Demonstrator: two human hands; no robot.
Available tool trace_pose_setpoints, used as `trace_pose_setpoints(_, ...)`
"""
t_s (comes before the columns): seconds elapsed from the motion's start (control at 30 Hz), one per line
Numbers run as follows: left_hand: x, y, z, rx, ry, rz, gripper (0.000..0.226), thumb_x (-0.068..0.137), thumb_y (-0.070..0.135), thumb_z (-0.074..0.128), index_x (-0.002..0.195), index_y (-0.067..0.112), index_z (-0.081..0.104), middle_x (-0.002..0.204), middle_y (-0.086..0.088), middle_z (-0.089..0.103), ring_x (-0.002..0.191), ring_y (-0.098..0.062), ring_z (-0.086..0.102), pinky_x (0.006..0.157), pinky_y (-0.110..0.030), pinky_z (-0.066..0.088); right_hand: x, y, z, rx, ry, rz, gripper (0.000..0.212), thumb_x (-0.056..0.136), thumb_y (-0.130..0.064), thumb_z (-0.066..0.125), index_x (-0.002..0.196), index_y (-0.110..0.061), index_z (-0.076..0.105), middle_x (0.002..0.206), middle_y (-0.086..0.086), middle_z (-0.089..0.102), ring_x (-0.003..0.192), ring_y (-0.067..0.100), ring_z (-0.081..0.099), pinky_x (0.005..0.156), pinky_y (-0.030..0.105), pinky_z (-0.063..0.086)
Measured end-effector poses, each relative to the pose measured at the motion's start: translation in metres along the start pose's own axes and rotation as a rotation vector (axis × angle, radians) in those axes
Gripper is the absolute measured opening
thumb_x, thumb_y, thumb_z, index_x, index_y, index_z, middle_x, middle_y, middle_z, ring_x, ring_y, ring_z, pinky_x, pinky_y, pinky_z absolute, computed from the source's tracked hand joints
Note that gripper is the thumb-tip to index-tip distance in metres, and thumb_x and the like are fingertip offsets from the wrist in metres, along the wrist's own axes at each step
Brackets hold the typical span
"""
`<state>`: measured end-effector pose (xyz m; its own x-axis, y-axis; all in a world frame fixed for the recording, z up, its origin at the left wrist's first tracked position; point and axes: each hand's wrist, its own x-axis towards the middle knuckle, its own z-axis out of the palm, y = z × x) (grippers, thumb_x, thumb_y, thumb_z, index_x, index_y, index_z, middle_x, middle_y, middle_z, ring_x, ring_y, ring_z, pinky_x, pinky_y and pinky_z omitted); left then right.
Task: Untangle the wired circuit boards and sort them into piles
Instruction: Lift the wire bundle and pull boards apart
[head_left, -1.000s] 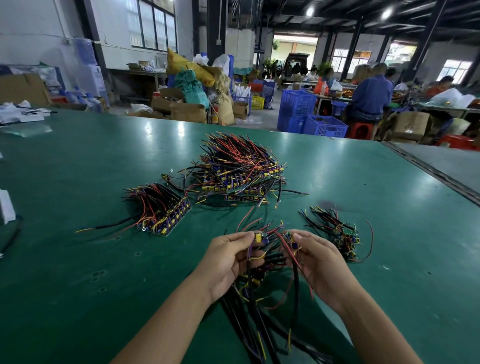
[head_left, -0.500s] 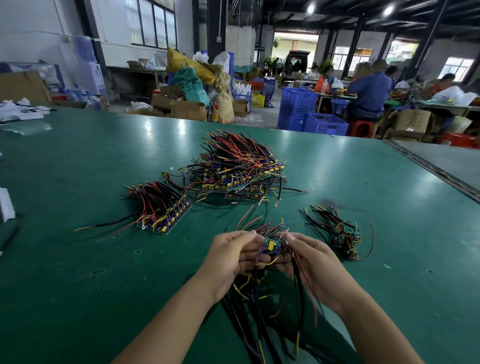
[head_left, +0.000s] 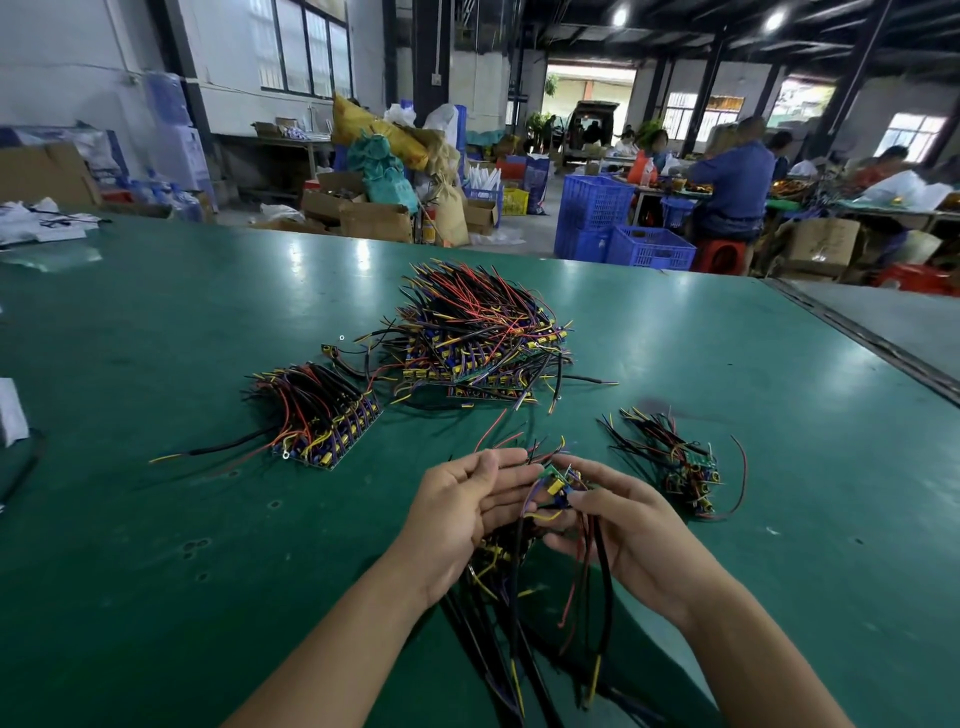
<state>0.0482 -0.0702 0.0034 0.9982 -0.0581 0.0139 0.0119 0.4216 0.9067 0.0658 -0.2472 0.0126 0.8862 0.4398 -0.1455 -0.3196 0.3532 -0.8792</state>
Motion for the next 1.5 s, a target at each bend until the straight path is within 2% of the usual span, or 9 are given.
trace_pose_setpoints(0.17,0.001,-0.007,-0.003,0.014,-0.026,0.059,0.030,0.086,0.023,0.056,0.106,0.005,0.067,0.105,-0.010,0.074,0.100,-0.022,0.070,0.076,-0.021,0.055,0.002,0.007,0.003,0.047,0.040,-0.041,0.035,0.080,-0.003,0.058,0.115,-0.004,0.066,0.099,0.022,0.071,0.080,0.027,0.072,0.068,0.036,0.060)
trace_pose_setpoints(0.3,0.003,-0.011,-0.006,0.154,-0.049,0.154,0.030,0.086,-0.007,0.061,0.105,0.014,0.072,0.110,-0.004,0.073,0.107,-0.016,0.067,0.085,-0.022,0.053,0.004,0.009,0.007,0.083,0.059,-0.087,0.034,0.084,-0.003,0.055,0.116,-0.009,0.065,0.101,0.019,0.071,0.079,0.023,0.071,0.077,0.034,0.059)
trace_pose_setpoints(0.43,0.002,-0.015,-0.002,0.218,0.008,0.258,0.030,0.076,-0.012,0.071,0.081,0.018,0.076,0.092,-0.007,0.076,0.089,-0.018,0.072,0.076,-0.021,0.054,0.002,0.016,0.018,0.045,0.052,-0.109,0.035,0.085,-0.015,0.060,0.119,-0.014,0.062,0.097,0.010,0.071,0.081,0.017,0.069,0.069,0.029,0.058)
trace_pose_setpoints(0.7,-0.001,-0.026,0.013,0.567,0.185,0.373,0.037,0.069,0.046,0.077,0.079,0.020,0.053,0.070,0.012,0.055,0.067,-0.007,0.053,0.066,-0.024,0.046,0.007,0.024,0.027,0.098,0.177,-0.272,0.026,0.091,0.001,0.057,0.113,-0.012,0.055,0.082,0.009,0.069,0.068,0.017,0.065,0.061,0.026,0.057)
trace_pose_setpoints(0.87,-0.011,-0.023,0.018,0.769,-0.037,0.330,0.054,0.068,0.057,0.069,0.111,0.034,0.046,0.111,0.014,0.056,0.101,-0.008,0.058,0.089,-0.032,0.049,0.008,0.020,0.027,0.244,0.206,-0.386,0.021,0.093,-0.006,0.055,0.109,-0.017,0.049,0.074,0.008,0.063,0.058,0.015,0.057,0.057,0.032,0.056)
trace_pose_setpoints(1.0,-0.015,-0.022,0.022,0.856,-0.146,0.336,0.061,0.068,0.044,0.078,0.118,0.037,0.044,0.114,0.018,0.056,0.096,-0.001,0.059,0.085,-0.023,0.047,0.009,0.015,0.022,0.278,0.269,-0.458,0.021,0.091,-0.013,0.057,0.108,-0.020,0.047,0.077,0.002,0.064,0.055,0.012,0.052,0.057,0.029,0.052)
trace_pose_setpoints(1.2,-0.012,-0.015,0.028,0.146,-0.167,-0.118,0.003,0.097,0.010,0.050,0.100,0.011,0.049,0.084,-0.012,0.061,0.052,-0.027,0.059,0.044,-0.032,0.051,0.015,0.007,0.015,0.579,0.268,-0.346,0.026,0.091,-0.019,0.055,0.111,-0.013,0.041,0.067,-0.001,0.052,0.058,0.008,0.039,0.062,0.019,0.037)
trace_pose_setpoints(1.33,-0.009,-0.013,0.023,-0.057,-0.215,-0.147,0.039,0.081,-0.022,0.026,0.099,0.000,0.053,0.085,-0.016,0.070,0.057,-0.023,0.066,0.053,-0.033,0.056,0.017,0.000,0.011,0.897,0.182,-0.207,0.018,0.082,-0.023,0.053,0.085,-0.006,0.050,0.055,-0.004,0.044,0.049,0.003,0.039,0.053,0.011,0.041)
trace_pose_setpoints(1.5,-0.011,-0.027,0.023,0.418,-0.192,0.210,0.034,0.078,-0.012,0.057,0.104,0.010,0.055,0.085,0.001,0.072,0.075,-0.012,0.068,0.071,-0.025,0.054,0.017,0.000,0.011,0.971,0.194,-0.207,0.014,0.079,-0.019,0.054,0.083,-0.007,0.050,0.062,0.000,0.047,0.044,0.004,0.045,0.049,0.011,0.043)
